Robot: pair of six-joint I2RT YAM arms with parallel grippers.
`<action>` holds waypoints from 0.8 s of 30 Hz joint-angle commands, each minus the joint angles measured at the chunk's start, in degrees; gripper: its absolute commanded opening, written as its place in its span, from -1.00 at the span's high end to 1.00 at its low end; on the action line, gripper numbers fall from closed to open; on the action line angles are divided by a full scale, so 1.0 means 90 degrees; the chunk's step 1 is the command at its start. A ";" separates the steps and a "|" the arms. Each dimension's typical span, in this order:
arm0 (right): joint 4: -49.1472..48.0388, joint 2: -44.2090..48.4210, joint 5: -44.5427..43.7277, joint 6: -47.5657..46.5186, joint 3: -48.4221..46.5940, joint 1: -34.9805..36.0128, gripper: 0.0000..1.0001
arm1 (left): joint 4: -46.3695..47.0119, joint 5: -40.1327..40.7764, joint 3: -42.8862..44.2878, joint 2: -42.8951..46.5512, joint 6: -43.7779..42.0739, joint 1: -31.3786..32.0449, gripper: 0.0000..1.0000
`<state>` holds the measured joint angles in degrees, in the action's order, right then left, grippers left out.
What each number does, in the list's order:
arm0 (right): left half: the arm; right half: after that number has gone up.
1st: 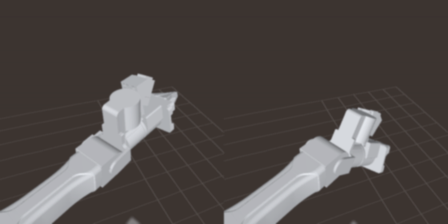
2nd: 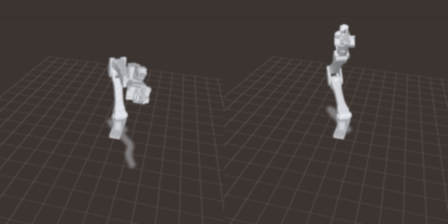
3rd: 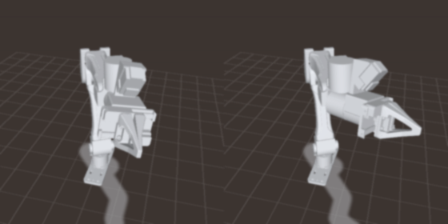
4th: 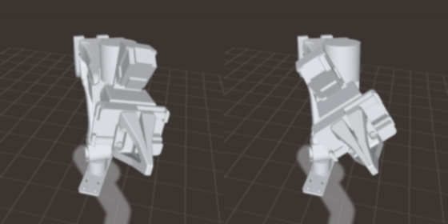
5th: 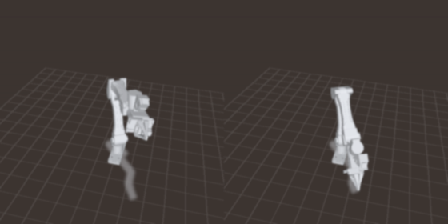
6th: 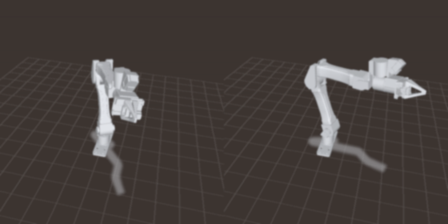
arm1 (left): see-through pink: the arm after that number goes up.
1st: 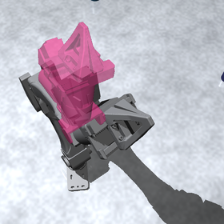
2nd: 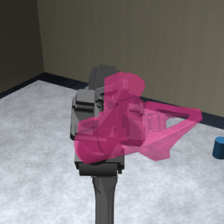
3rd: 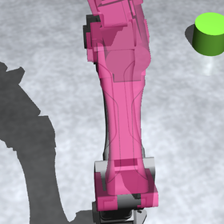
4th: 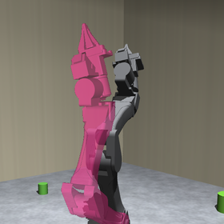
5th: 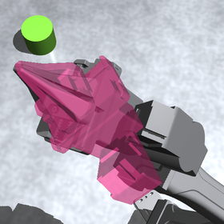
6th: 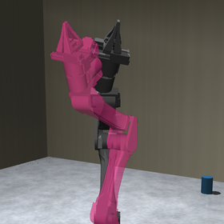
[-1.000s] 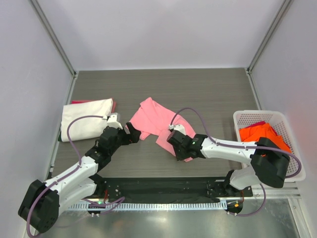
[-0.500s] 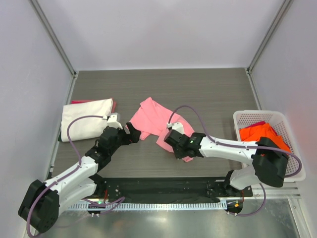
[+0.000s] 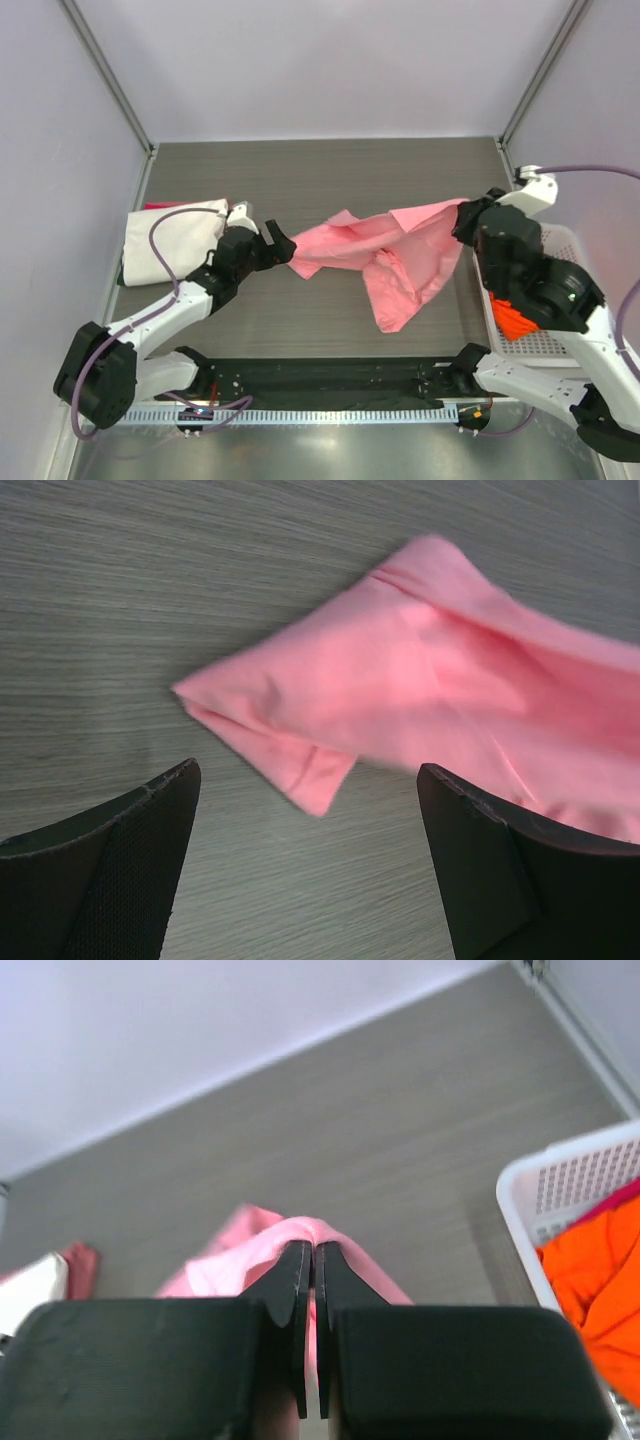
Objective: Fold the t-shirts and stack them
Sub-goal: Flatten the tshirt out
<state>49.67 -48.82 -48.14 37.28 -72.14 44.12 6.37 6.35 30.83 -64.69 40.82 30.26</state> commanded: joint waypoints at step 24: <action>0.1492 0.1390 0.1277 0.0222 0.1304 -0.0039 0.98 | -0.1133 -0.0521 0.3799 -0.3582 -0.0993 0.1579 -0.74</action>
<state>60.71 -38.59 -36.67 34.65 -63.81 43.77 1.91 -1.89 58.22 -92.86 31.92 44.14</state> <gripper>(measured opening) 0.043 0.897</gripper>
